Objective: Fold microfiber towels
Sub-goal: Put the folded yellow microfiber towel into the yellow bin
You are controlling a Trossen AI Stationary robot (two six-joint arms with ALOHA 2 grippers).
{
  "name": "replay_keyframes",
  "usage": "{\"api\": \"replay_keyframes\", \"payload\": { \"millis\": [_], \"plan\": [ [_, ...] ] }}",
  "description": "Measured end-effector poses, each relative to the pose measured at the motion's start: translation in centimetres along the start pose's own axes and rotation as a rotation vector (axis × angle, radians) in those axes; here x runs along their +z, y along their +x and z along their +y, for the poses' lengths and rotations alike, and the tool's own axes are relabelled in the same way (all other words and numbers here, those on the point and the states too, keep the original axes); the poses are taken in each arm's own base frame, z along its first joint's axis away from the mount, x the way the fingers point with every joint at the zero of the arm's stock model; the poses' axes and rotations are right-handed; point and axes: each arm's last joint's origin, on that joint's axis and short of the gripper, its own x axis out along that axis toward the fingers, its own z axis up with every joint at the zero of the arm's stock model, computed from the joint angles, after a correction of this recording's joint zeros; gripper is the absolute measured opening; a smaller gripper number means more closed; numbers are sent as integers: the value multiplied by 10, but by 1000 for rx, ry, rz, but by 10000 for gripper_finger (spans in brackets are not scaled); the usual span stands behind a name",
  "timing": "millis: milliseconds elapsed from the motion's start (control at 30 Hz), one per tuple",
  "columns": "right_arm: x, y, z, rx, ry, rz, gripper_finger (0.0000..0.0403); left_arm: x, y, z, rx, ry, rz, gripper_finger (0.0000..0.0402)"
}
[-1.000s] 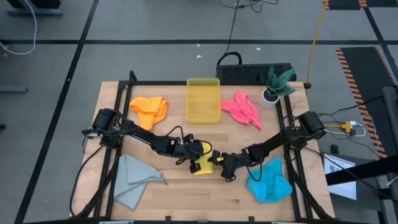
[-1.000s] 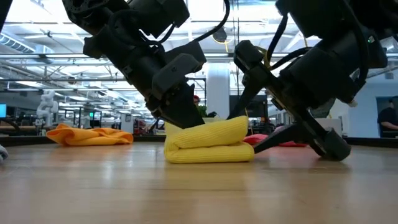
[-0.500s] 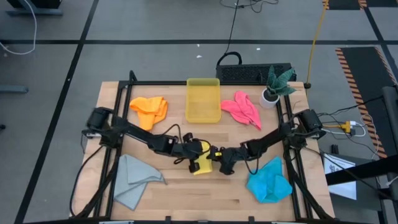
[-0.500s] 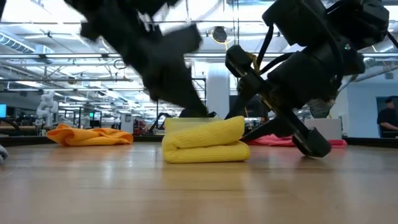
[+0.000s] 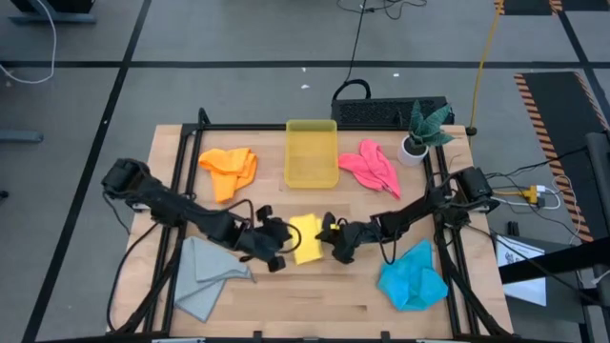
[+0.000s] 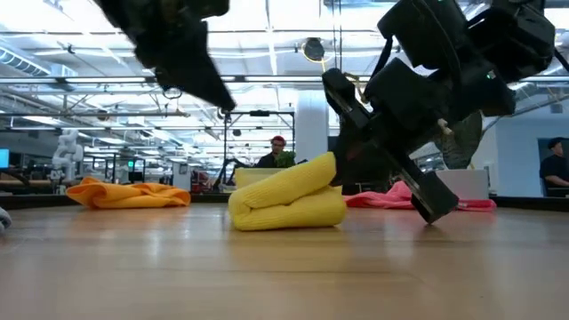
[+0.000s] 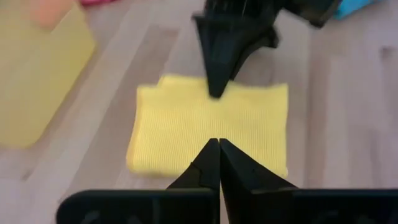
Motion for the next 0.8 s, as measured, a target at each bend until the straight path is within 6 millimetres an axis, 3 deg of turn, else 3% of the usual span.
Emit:
{"api": "replay_keyframes", "payload": {
  "millis": [233,467,800],
  "plan": [
    [14,-5,-2,-7,54,26,4,-17,-3,-11,66,-13,-23,20],
    [27,-6,3,41,59,15,15,-21,15,-5,5,-50,-176,4],
    [39,-12,-1,154,36,113,142,-29,66,10,-84,-50,-116,3]
  ]
}}
